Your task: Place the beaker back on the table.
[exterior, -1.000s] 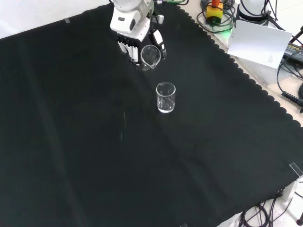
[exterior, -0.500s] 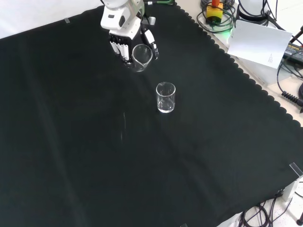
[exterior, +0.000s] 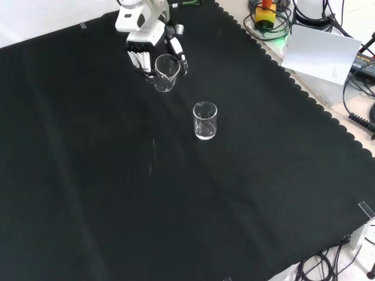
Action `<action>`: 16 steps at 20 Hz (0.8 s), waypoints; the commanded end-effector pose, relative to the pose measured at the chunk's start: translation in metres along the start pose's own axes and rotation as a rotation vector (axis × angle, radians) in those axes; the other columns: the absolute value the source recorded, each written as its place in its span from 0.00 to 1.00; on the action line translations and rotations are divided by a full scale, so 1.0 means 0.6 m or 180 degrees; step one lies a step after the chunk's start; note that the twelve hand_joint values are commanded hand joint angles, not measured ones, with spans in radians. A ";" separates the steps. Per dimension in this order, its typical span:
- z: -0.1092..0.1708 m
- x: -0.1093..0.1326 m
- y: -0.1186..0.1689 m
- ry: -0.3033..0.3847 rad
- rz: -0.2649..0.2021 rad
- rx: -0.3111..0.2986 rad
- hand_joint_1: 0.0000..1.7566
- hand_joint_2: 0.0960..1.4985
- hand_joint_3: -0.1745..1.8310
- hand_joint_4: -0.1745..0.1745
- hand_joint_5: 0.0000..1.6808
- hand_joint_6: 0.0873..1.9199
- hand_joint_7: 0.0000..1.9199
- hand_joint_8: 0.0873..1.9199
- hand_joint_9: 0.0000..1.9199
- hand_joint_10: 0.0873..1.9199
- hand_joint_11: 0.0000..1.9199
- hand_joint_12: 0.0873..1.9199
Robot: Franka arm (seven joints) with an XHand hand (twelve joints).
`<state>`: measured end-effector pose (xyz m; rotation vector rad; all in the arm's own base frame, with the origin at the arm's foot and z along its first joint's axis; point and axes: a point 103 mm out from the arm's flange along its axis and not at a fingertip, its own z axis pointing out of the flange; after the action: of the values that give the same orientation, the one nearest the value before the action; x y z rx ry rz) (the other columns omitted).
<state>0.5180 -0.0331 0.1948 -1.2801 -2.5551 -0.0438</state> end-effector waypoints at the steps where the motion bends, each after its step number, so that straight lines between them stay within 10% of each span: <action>1: 0.019 -0.035 0.017 0.0174 -0.0051 -0.0172 0.74 0.38 0.45 0.00 0.73 0.37 0.67 0.36 0.85 0.06 0.74 0.31; 16: 0.096 -0.094 0.046 0.0592 -0.0016 -0.0276 0.74 0.38 0.45 0.00 0.73 0.37 0.66 0.36 0.85 0.07 0.73 0.31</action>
<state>0.5529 -0.0585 0.1415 -1.2571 -2.4526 -0.2114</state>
